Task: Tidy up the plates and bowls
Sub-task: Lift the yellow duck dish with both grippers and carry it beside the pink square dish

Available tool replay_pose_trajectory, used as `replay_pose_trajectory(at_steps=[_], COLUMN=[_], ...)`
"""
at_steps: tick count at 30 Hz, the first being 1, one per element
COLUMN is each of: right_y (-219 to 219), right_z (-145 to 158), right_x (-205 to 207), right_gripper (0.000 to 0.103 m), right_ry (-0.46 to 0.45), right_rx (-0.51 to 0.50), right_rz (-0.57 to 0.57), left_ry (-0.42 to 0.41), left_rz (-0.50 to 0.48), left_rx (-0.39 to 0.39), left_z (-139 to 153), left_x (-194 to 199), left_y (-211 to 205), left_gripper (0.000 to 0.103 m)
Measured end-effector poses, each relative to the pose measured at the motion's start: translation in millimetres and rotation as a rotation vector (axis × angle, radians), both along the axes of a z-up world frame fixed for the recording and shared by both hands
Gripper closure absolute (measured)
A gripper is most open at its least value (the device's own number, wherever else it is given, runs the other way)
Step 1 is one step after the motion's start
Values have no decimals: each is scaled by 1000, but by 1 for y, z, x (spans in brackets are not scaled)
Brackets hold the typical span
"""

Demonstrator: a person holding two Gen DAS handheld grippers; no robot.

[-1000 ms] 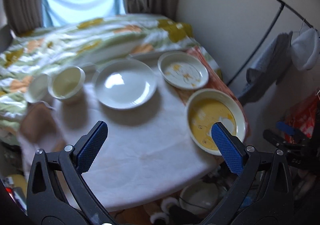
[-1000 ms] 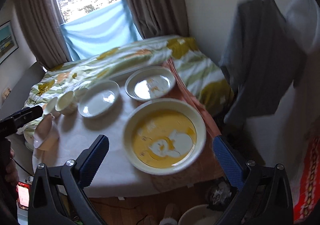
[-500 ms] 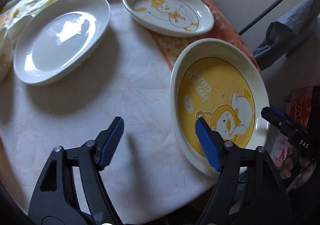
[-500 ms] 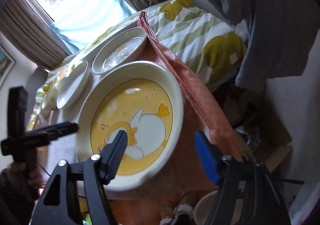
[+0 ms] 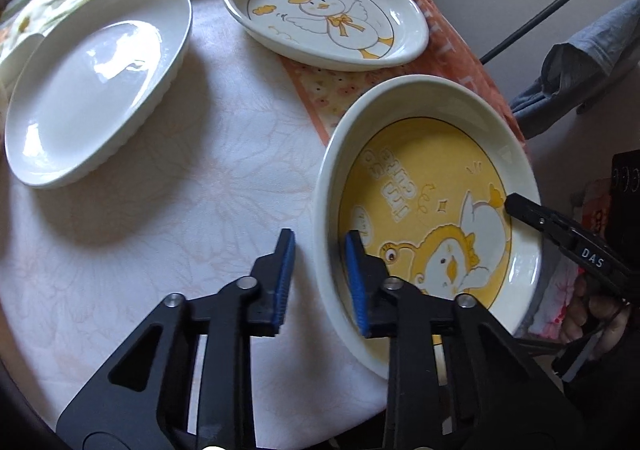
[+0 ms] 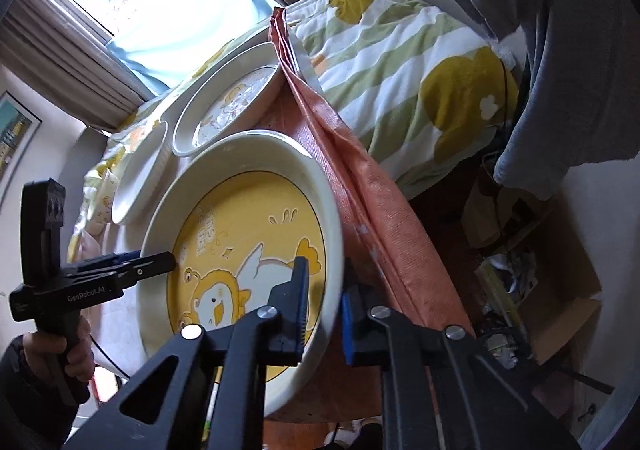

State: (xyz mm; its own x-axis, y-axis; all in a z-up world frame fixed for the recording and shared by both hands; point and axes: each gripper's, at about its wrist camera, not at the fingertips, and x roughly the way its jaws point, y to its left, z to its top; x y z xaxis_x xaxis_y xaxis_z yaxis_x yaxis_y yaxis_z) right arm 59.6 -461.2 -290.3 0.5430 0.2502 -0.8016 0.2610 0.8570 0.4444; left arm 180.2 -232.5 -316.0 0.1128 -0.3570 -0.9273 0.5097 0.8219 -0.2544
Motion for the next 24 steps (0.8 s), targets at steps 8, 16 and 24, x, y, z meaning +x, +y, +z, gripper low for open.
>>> replay_pose_trajectory(at_steps=[8, 16, 24], right_y=[1, -5, 17], right_z=[1, 6, 33], right_x=[7, 12, 19], right_gripper=[93, 93, 92], right_ry=[44, 65, 35], right_rx=[-32, -62, -94], right_rz=[25, 32, 126], left_ry=[-51, -89, -134], left_rz=[-17, -18, 105], left_rx=[54, 54, 30], left_z=[5, 15, 42], left_x=[-8, -18, -23], left_y=[-13, -14, 18], left_gripper=[89, 89, 89])
